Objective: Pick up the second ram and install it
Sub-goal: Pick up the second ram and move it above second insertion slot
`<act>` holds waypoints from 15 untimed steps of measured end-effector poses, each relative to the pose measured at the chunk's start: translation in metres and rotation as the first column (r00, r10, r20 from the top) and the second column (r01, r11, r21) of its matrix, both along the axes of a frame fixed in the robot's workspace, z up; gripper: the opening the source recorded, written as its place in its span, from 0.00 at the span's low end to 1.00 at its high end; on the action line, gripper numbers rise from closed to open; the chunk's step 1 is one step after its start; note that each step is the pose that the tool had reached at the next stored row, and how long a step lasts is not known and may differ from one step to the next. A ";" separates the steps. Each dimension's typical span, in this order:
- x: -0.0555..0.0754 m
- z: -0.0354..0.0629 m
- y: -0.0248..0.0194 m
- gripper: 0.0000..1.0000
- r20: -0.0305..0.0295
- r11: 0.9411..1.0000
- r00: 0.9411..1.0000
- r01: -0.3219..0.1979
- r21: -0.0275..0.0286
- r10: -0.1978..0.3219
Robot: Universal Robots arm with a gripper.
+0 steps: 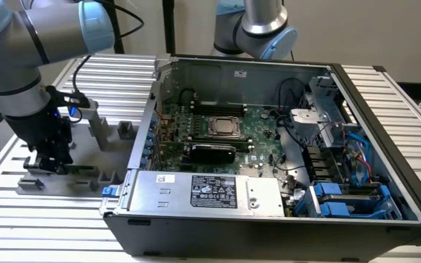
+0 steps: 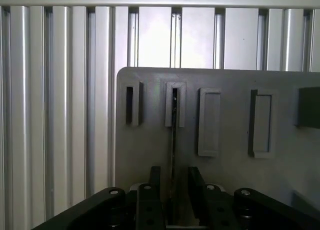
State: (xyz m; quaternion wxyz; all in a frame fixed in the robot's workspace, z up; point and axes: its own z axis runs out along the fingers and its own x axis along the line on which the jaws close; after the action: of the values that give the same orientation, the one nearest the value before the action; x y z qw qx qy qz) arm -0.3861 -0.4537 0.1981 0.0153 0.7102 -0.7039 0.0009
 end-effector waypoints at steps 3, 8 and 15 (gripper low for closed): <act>0.001 0.0000 -0.0001 1.00 0.000 1.000 1.000 0.000 0.001 0.000; 0.001 0.0001 -0.0002 0.00 0.000 1.000 1.000 0.002 0.004 -0.002; 0.001 0.0003 -0.0004 0.00 0.000 1.000 1.000 0.007 0.008 -0.007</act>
State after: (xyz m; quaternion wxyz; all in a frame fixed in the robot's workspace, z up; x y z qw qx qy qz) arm -0.3847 -0.4540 0.1984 0.0126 0.7077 -0.7064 -0.0019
